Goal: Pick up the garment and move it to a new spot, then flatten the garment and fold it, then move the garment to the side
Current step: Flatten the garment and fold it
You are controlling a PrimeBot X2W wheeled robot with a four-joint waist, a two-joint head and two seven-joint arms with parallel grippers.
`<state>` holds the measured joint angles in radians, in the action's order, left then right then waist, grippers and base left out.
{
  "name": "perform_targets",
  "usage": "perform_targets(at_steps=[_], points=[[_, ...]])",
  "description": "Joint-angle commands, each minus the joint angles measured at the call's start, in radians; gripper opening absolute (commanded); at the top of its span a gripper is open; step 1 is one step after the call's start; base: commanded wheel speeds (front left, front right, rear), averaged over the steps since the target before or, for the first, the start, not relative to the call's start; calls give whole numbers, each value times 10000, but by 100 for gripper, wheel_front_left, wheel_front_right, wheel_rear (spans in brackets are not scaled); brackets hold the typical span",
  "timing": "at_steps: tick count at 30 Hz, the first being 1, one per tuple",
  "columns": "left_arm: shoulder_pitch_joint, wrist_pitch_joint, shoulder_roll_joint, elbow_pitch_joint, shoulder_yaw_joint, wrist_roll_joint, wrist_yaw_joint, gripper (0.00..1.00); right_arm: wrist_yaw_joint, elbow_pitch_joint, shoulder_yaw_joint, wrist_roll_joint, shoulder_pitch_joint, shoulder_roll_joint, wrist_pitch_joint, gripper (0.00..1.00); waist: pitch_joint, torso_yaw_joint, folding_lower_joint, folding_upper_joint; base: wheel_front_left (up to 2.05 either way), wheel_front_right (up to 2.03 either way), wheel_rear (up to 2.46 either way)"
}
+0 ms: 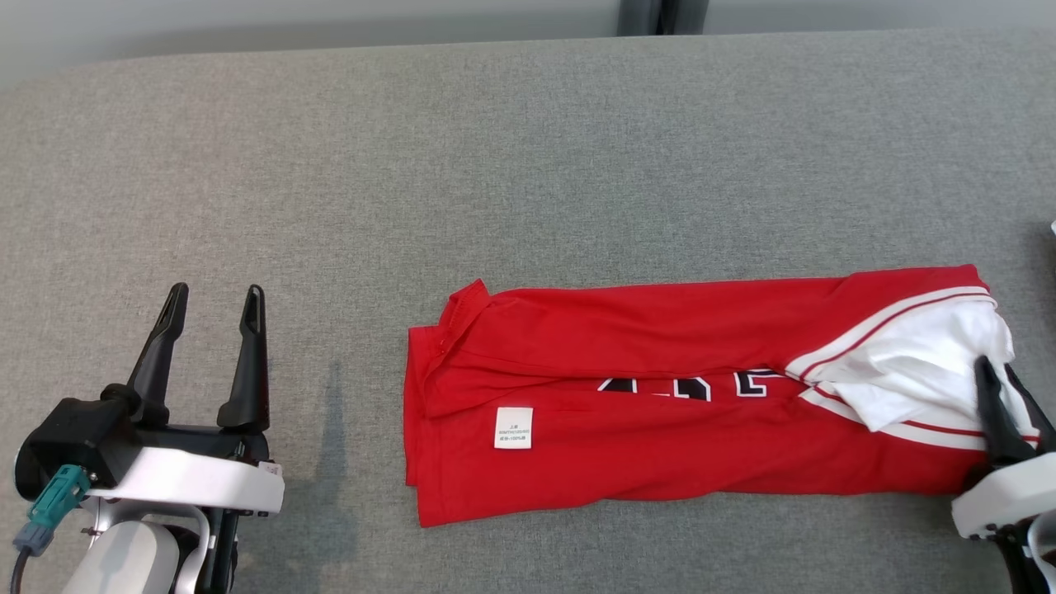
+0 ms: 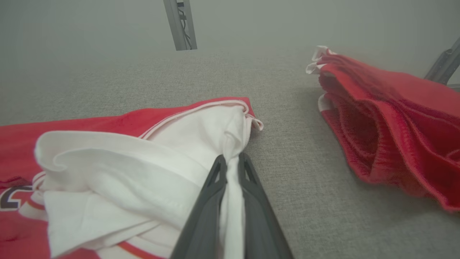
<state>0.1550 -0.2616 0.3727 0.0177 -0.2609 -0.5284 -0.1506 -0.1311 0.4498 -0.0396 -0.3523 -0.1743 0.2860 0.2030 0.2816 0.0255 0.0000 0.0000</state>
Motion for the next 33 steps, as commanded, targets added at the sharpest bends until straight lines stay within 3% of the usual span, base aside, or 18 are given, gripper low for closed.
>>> perform_targets(at_steps=[1,4,9,14,17,23,33], points=[[61,-40,65,8,27,-20,9,100,7,-336,140,-13,-114,-76,-6,0,-38,-41,0,0,0,0,0],[37,-40,70,-6,28,-38,-13,100,7,-844,272,70,-172,-202,-77,0,-63,-75,0,0,0,0,0],[-27,-10,112,-63,22,-71,-64,100,4,-2899,774,431,-182,-828,-736,0,-157,-168,0,0,0,0,0],[-8,25,104,-72,-69,-72,-55,100,4,-4980,1923,809,-119,-1631,-1897,0,-261,-148,0,0,0,0,0],[81,46,58,-45,-156,-68,-12,100,4,-5570,2951,793,-214,-1997,-2367,0,-282,-66,0,0,0,0,0],[244,72,-44,64,-335,-86,92,100,4,-4915,4667,322,-600,-2298,-2415,0,-204,244,0,0,0,0,0],[645,46,-280,415,-663,4,349,100,4,-2529,7023,-1436,-1931,-2329,-909,0,178,822,0,0,0,0,0]])
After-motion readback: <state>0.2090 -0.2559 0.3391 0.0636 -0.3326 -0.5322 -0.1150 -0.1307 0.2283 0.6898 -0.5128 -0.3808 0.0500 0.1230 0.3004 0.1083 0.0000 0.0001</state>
